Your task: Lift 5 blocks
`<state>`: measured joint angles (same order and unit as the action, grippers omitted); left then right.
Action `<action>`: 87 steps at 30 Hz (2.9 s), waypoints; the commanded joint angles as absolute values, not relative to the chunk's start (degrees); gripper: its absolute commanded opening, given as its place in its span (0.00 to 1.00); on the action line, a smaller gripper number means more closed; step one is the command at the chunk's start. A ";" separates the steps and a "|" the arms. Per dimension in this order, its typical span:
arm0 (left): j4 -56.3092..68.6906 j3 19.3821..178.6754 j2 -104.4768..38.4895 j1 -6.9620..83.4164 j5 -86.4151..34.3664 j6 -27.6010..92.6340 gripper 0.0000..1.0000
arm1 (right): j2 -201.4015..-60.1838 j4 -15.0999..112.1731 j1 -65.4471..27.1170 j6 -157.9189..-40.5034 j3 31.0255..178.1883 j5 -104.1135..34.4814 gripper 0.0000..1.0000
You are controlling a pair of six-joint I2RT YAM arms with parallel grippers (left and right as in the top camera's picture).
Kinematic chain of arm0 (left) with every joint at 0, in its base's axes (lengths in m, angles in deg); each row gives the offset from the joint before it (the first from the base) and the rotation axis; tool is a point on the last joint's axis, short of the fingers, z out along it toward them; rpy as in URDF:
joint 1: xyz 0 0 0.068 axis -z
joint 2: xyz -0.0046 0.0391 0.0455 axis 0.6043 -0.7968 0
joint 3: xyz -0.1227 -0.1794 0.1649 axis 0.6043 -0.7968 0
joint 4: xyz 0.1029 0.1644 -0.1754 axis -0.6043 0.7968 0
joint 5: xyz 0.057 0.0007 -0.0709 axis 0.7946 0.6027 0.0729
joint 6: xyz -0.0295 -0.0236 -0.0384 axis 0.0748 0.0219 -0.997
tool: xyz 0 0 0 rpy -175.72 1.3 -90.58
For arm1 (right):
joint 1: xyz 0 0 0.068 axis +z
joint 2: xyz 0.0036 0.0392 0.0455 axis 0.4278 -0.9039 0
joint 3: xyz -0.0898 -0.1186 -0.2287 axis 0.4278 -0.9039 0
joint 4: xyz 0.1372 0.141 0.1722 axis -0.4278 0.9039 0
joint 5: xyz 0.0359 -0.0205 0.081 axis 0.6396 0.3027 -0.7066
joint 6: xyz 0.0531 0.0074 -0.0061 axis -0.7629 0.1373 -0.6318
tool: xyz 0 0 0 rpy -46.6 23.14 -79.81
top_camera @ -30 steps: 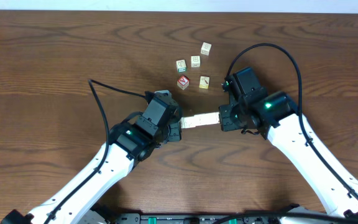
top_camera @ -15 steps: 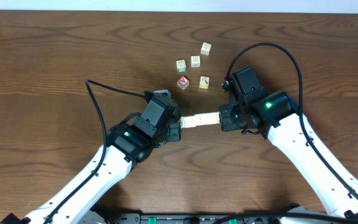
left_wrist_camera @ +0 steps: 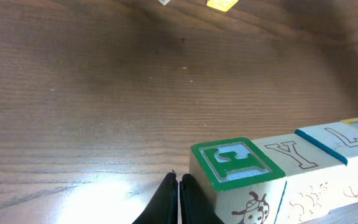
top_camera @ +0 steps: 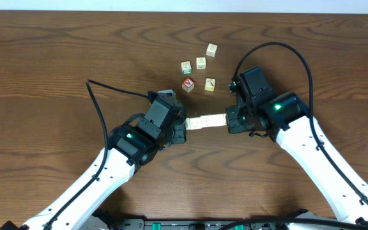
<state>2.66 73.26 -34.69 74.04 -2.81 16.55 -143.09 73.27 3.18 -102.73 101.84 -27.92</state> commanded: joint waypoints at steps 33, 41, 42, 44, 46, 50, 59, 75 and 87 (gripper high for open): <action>-1.01 82.16 -33.00 76.90 -15.75 17.58 0.07 | -142.82 73.84 8.54 -102.21 105.38 -48.84 0.01; -1.01 82.29 -33.03 76.90 -15.75 17.58 0.07 | -142.82 73.88 8.54 -102.21 105.38 -48.66 0.01; -1.01 82.29 -33.00 76.90 -15.75 17.58 0.07 | -142.82 73.90 8.54 -102.21 105.38 -48.66 0.01; -0.99 82.29 -33.03 76.90 -15.75 17.58 0.07 | -142.82 73.88 8.54 -102.21 105.38 -48.66 0.01; -0.99 82.31 -33.03 76.90 -15.75 17.58 0.07 | -142.82 73.88 8.54 -102.21 105.38 -48.66 0.01; -0.84 82.31 -33.03 76.90 -15.75 17.60 0.07 | -142.82 73.88 8.54 -102.23 105.38 -48.66 0.01; -0.66 82.29 -33.03 76.90 -15.75 17.73 0.07 | -142.82 73.90 8.54 -102.23 105.38 -48.68 0.01; 0.28 83.82 -33.00 76.90 -15.75 17.75 0.07 | -142.82 74.64 8.54 -102.25 105.62 -48.66 0.01; 0.91 83.90 -33.00 76.90 -15.75 17.77 0.07 | -142.82 74.84 8.54 -102.97 105.97 -48.92 0.01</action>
<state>5.68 77.15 -34.67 74.04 -2.05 17.80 -142.34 76.17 3.18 -102.97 104.95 -27.18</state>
